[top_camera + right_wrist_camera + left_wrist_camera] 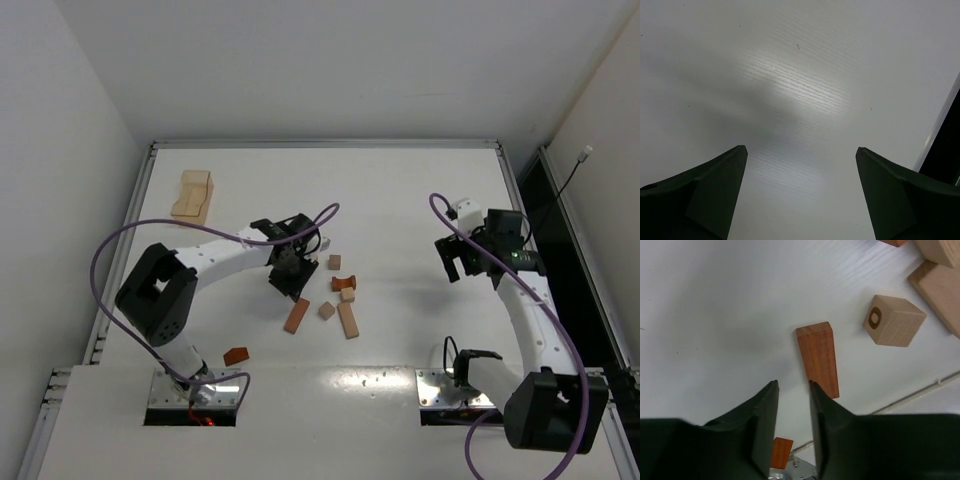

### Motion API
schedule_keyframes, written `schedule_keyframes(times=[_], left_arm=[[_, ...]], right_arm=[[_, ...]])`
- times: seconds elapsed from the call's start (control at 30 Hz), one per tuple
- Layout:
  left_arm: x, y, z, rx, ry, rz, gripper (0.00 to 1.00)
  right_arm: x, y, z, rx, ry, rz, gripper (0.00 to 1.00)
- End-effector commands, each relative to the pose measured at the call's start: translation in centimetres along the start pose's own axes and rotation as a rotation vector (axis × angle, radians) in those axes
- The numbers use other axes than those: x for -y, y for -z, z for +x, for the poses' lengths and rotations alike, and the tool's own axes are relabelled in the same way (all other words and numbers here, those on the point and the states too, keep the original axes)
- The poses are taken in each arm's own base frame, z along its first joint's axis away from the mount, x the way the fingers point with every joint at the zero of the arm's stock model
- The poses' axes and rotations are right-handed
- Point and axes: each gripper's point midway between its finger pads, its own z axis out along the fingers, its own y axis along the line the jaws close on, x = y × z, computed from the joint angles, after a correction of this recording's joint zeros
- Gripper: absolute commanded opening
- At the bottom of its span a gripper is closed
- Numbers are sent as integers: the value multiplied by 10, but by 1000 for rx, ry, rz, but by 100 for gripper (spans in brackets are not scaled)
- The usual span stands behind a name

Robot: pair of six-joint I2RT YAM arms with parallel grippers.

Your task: Build the wood block tower

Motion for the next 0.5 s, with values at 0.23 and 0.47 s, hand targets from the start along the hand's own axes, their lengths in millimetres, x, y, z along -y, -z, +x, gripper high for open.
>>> schedule_keyframes(times=[0.23,0.47], left_arm=[[23,17,11,46,-1,118,48],[30,10,14,44,-9,116,54]], right_arm=[[11,11,-12,39,-6,52,87],[11,11,-12,39,3,52,87]])
